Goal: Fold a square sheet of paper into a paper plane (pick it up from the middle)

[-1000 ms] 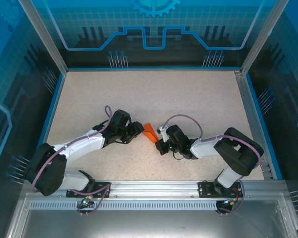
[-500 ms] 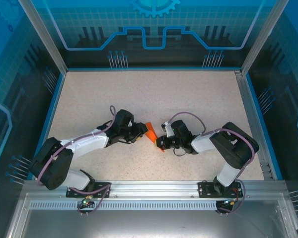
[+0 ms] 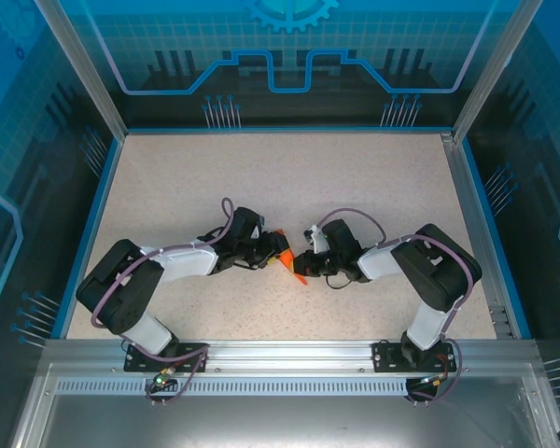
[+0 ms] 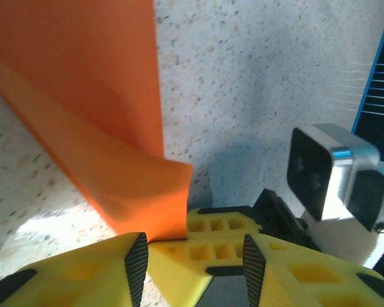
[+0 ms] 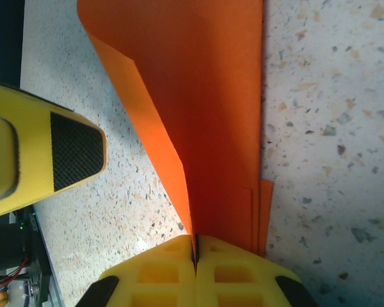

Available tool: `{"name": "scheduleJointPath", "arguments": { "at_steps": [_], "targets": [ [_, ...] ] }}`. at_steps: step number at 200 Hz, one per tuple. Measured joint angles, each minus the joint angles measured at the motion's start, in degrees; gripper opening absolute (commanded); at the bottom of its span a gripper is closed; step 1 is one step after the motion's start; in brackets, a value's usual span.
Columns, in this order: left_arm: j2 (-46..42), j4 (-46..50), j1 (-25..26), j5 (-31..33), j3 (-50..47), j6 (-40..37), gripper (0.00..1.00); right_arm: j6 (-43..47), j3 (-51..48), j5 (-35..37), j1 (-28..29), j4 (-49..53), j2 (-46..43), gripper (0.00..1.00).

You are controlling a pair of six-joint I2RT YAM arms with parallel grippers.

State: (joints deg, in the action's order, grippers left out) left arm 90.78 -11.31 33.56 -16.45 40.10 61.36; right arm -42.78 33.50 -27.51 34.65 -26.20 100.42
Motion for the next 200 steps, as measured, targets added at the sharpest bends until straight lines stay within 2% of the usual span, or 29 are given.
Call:
{"name": "scheduleJointPath", "arguments": {
  "at_steps": [65,135,200],
  "targets": [
    [4.8,-5.8,0.0,0.0,0.5,-0.2,0.47,-4.3,-0.2,-1.7,-0.9,-2.1,1.1,0.02],
    [5.3,-8.8,0.0,0.0,0.6,-1.5,0.51,-9.3,-1.0,-4.1,-2.1,-5.9,2.6,0.01],
    [9.0,-9.1,0.0,-0.2,1.2,-2.0,0.51,-10.8,-1.3,-4.9,-2.4,-6.9,3.0,0.07]
  ]
}}
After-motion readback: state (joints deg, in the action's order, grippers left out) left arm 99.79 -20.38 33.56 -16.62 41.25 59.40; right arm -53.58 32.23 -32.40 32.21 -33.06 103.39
